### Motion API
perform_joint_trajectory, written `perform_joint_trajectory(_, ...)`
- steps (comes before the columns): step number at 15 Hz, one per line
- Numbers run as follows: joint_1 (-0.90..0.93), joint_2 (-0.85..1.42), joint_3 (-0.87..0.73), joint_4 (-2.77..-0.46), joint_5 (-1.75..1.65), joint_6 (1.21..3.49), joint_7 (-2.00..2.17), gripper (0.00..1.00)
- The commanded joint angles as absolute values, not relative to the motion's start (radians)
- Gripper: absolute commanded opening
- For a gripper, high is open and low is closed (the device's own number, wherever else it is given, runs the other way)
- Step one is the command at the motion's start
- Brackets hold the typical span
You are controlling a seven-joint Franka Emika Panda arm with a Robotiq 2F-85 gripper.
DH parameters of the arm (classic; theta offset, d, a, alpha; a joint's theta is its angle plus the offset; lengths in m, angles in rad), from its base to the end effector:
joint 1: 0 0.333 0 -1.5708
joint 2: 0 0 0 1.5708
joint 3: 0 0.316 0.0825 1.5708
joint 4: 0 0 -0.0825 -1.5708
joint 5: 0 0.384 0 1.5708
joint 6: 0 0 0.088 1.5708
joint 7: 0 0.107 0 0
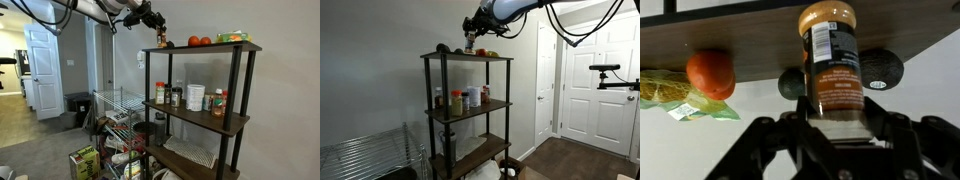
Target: Put the spice bottle on the top shelf
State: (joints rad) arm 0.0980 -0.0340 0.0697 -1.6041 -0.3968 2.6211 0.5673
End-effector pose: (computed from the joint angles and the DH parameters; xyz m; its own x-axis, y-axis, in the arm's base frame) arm 0.5823 0.1086 0.7558 0.4482 -0.1379 0.8833 -0.1035 -0.9894 -0.1019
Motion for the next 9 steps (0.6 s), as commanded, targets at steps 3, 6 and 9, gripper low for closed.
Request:
perform_joint_trajectory(3, 0.087, 0.028, 0.076, -1.477, -0.394, 2.491, 0.611, 0.31)
perform_joint_trajectory(6, 0.094, 0.065, 0.068, -1.415, -0.404, 2.433, 0.636, 0.31)
perform_joint_trajectory(9, 0.097, 0.092, 0.064, -1.38, -0.412, 2.409, 0.655, 0.31)
